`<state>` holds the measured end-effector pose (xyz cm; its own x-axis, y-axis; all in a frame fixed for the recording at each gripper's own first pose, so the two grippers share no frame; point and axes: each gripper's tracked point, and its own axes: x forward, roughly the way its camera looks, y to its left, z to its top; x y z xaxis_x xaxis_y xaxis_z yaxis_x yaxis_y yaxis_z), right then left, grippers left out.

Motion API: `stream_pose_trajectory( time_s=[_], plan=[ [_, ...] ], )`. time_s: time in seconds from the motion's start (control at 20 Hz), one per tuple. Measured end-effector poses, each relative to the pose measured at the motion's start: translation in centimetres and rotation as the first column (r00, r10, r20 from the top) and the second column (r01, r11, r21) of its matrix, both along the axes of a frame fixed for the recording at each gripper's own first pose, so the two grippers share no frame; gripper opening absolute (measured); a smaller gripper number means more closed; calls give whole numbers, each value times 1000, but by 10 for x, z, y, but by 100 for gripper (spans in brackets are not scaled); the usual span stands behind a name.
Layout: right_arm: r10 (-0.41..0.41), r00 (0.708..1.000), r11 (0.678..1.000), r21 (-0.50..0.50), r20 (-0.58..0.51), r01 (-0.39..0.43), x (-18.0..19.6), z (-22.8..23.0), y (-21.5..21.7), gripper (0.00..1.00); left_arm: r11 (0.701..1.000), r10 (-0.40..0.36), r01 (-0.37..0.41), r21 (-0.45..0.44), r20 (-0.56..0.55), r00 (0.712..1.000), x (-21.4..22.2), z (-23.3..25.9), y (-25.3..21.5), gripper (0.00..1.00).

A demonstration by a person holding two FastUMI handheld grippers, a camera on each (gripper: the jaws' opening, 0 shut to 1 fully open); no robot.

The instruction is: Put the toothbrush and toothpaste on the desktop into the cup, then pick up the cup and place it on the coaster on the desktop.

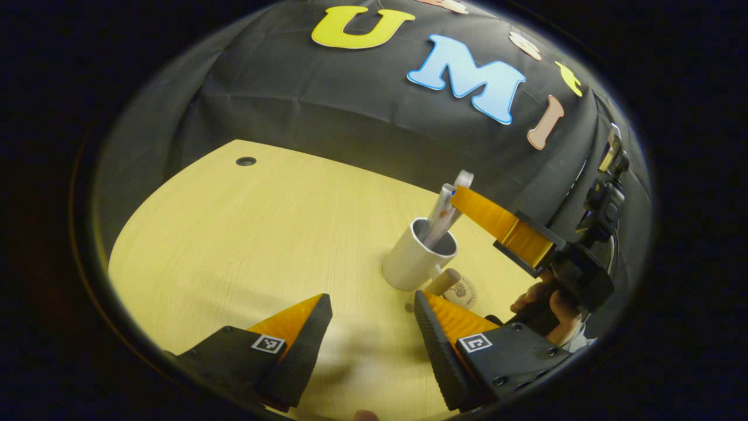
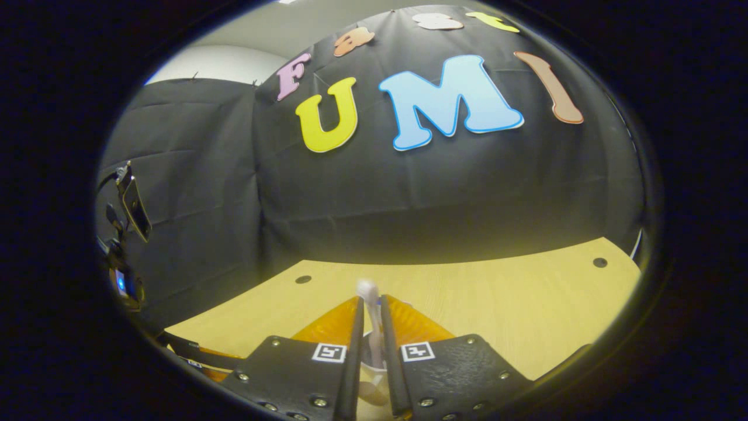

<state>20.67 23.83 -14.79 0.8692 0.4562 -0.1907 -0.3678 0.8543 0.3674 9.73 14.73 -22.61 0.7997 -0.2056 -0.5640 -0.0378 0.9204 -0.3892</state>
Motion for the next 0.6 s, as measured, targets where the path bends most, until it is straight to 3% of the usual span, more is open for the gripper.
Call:
stream_pose_trajectory(
  time_s=[0.1, 0.15, 0.25, 0.3, 0.6],
  plan=[
    [-12, 1000, 1000, -10, 7, 12, 0, 4, -2, 48, 1000, -9, 9, 6, 0, 1000, -2, 1, -1, 92],
    [-15, 1000, 1000, -10, 9, 16, -1, 7, -1, 47, 1000, -15, 15, 13, 0, 1000, -1, 2, -1, 92],
    [-25, 1000, 999, -21, -1, 25, -3, 12, -6, 69, 999, -33, 33, 20, -3, 999, -2, 6, -6, 89],
    [-37, 999, 999, -26, 0, 37, -3, 17, -11, 75, 999, -43, 43, 22, -4, 999, -1, 8, -9, 92],
    [-97, 995, 995, -13, -1, 97, -7, 47, -44, 77, 995, -98, 99, 32, -20, 995, 6, 19, -30, 89]
  ],
)
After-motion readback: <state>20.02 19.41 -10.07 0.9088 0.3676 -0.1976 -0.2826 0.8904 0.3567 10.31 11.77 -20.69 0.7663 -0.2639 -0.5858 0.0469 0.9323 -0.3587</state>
